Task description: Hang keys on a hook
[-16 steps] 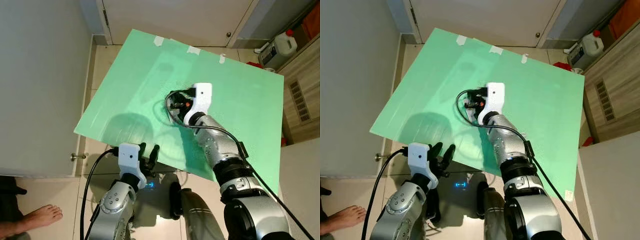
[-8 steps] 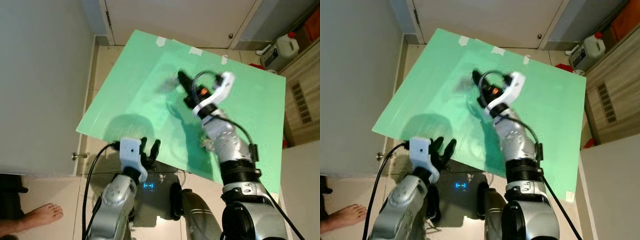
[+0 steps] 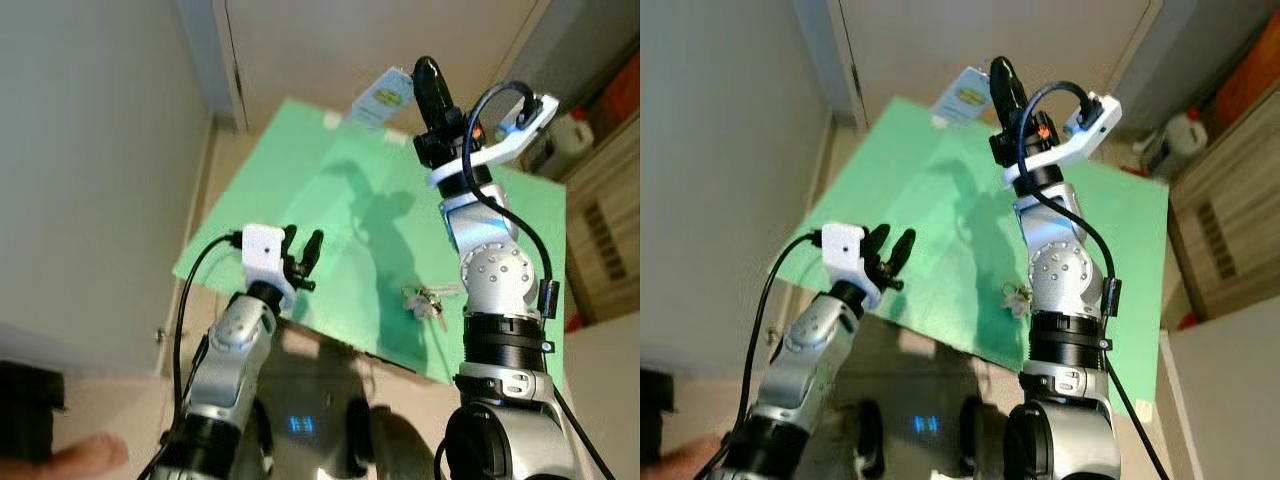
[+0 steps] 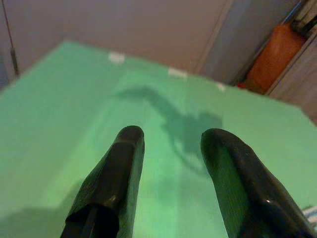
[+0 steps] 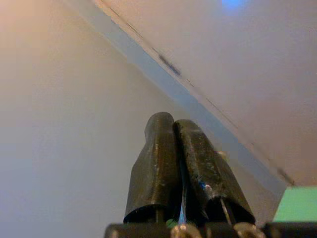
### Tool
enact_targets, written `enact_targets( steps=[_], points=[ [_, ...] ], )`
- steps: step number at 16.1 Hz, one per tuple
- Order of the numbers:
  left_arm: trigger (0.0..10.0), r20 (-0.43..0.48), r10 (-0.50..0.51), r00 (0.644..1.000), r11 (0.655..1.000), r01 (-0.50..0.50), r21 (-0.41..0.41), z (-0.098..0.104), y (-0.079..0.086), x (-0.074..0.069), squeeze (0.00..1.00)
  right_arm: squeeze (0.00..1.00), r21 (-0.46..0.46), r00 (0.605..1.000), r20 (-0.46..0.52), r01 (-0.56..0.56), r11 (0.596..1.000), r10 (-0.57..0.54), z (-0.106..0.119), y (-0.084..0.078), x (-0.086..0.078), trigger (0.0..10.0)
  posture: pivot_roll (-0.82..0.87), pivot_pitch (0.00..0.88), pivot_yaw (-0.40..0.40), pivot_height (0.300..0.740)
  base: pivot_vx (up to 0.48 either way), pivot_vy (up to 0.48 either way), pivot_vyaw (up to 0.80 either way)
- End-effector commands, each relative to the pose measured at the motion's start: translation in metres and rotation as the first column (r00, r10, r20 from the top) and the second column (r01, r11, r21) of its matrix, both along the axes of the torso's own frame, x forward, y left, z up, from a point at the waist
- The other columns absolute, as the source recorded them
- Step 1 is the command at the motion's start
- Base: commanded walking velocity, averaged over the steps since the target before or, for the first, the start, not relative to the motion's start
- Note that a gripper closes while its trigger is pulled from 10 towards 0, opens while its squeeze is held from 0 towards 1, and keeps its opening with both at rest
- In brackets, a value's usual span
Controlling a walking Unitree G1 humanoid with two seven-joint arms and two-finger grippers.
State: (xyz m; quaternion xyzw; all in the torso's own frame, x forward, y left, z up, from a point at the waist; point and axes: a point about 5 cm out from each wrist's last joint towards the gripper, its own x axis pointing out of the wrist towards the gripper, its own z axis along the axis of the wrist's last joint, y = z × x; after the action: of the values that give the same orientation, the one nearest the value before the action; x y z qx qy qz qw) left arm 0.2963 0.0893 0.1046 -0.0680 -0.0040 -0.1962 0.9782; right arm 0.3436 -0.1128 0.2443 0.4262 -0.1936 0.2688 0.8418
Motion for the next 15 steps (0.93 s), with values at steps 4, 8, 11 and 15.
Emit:
enact_targets(
  steps=[4,8,11,15],
  points=[
    [10.0,-0.014,-0.034,0.999,0.999,0.033,-0.017,-0.008,-0.006,0.001,0.0,0.0,-0.01,0.979,-0.055,0.194,0.981,-0.194,-0.006,-0.024,-0.015,10.0,0.1,0.076,-0.022,0.74,0.0,0.0,-0.8],
    [10.0,-0.018,-0.054,0.998,0.998,0.054,-0.016,-0.012,-0.011,0.002,0.0,0.0,-0.057,0.969,-0.08,0.229,0.972,-0.233,-0.016,-0.027,-0.021,10.0,0.08,0.075,-0.013,0.74,0.0,0.0,-0.8],
    [10.0,-0.042,-0.042,0.998,0.999,0.043,0.008,-0.023,-0.009,-0.002,0.0,0.0,-0.184,0.955,-0.162,0.218,0.958,-0.249,-0.053,-0.025,-0.028,10.0,0.07,0.077,-0.018,0.74,0.0,0.0,-0.8],
    [10.0,-0.084,-0.008,0.996,0.999,0.011,0.044,-0.034,-0.004,-0.006,0.0,0.0,-0.165,0.952,-0.238,0.157,0.974,-0.194,-0.075,-0.02,-0.043,10.0,0.06,0.089,-0.013,0.74,0.0,0.0,-0.8]
  ],
)
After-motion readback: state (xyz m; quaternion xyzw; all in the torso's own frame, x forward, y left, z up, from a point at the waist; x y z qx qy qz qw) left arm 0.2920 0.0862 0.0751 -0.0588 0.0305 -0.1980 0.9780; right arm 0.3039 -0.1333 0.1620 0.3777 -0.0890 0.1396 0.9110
